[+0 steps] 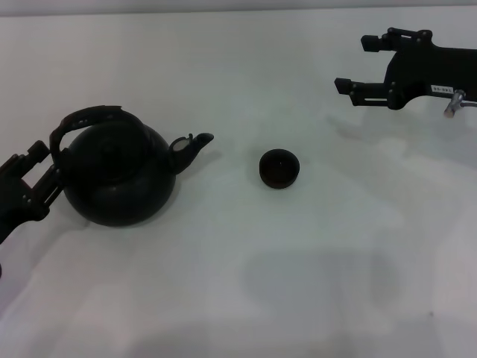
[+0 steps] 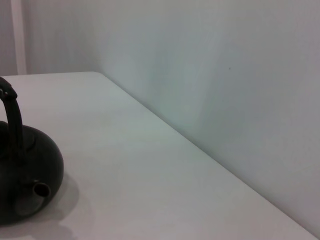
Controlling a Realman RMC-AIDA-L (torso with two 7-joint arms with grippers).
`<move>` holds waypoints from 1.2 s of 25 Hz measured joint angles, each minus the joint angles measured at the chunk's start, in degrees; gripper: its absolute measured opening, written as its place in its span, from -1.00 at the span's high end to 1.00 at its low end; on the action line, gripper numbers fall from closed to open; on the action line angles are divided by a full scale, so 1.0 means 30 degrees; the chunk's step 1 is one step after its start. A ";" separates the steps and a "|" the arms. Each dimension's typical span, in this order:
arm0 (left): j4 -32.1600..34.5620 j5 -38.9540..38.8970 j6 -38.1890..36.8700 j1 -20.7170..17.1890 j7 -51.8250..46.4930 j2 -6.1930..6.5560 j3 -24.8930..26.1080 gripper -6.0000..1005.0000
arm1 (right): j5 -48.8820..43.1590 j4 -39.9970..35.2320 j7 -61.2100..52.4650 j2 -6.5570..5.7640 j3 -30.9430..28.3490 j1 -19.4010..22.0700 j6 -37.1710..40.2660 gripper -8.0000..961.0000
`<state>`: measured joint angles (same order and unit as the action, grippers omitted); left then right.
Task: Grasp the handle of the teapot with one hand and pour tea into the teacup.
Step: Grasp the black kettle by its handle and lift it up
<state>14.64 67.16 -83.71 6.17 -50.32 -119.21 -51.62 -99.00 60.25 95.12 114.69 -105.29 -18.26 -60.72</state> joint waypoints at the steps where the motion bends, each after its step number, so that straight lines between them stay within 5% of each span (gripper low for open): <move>1: -0.0042 -0.0060 0.0002 -0.0040 -0.0005 -0.0008 0.0015 -0.06 | 0.0000 0.0000 0.0000 0.0000 0.0000 0.0000 0.0000 -0.73; 30: 0.0248 -0.0180 0.0518 0.0488 -0.1684 0.0151 -0.0018 0.16 | 0.0020 -0.0192 0.0200 0.0000 0.0177 0.0139 -0.0324 -0.73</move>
<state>15.39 66.62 -82.15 7.64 -55.37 -118.75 -51.67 -98.94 59.68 95.72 114.69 -104.76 -17.84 -61.69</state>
